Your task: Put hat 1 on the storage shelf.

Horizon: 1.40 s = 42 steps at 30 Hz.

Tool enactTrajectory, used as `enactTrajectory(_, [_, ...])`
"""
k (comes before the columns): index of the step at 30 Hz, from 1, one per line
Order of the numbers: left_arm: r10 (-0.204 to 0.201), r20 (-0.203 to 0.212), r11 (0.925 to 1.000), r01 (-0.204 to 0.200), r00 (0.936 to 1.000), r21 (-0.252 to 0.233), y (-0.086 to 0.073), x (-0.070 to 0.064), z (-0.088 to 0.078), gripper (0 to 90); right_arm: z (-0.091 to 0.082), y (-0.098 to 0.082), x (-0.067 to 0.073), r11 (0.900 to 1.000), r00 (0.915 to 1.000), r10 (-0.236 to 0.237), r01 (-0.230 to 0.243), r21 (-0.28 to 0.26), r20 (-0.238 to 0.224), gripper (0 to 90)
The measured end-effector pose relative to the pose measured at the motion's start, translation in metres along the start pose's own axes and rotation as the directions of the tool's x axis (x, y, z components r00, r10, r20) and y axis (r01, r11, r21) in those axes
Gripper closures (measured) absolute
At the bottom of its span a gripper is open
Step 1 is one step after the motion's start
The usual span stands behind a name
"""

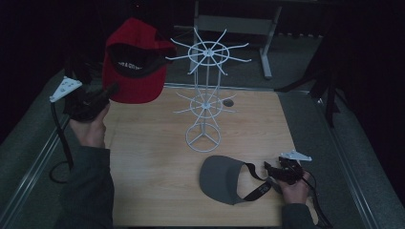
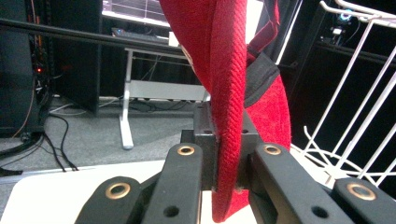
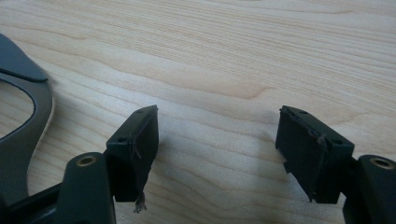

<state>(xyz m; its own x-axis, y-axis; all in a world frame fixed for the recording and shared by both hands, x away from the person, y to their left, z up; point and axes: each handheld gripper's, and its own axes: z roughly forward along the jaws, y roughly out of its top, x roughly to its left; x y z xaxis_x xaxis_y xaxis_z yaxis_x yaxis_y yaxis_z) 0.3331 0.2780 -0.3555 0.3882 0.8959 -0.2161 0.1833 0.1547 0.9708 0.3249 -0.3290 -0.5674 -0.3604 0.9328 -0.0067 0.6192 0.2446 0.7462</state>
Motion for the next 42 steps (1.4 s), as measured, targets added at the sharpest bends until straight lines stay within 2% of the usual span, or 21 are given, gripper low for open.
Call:
enactTrajectory(7, [-0.008,0.017,0.9997,0.009,0.9998,-0.021,0.004,-0.004,-0.001,85.7,0.000,0.000,0.000,1.000,1.0000,0.000,0.000,0.000,0.000,30.0])
enactTrajectory(13, [-0.026,0.071,0.9992,0.028,0.9972,-0.030,0.004,-0.003,-0.001,85.7,0.000,0.000,0.000,1.000,1.0000,-0.001,0.001,-0.001,0.000,30.0])
enactTrajectory(21, [-0.046,0.095,0.9965,0.052,0.9945,-0.066,0.007,-0.003,-0.005,85.8,0.000,0.000,0.000,1.000,1.0000,-0.001,0.001,0.000,-0.001,30.0])
enactTrajectory(28, [-0.036,0.118,0.9934,0.048,0.9923,-0.105,0.010,-0.005,-0.008,85.8,0.000,0.000,0.000,1.000,1.0000,-0.001,0.001,0.000,-0.001,30.0])
enactTrajectory(35, [-0.011,0.138,0.9936,0.026,0.9904,-0.110,0.008,-0.010,-0.011,85.7,0.000,0.000,0.000,1.000,1.0000,-0.001,0.001,0.000,-0.001,30.0])
enactTrajectory(42, [-0.005,0.146,0.9940,0.021,0.9892,-0.108,0.004,-0.011,-0.012,85.7,0.000,0.000,0.000,1.000,1.0000,-0.001,0.001,0.000,0.000,30.0])
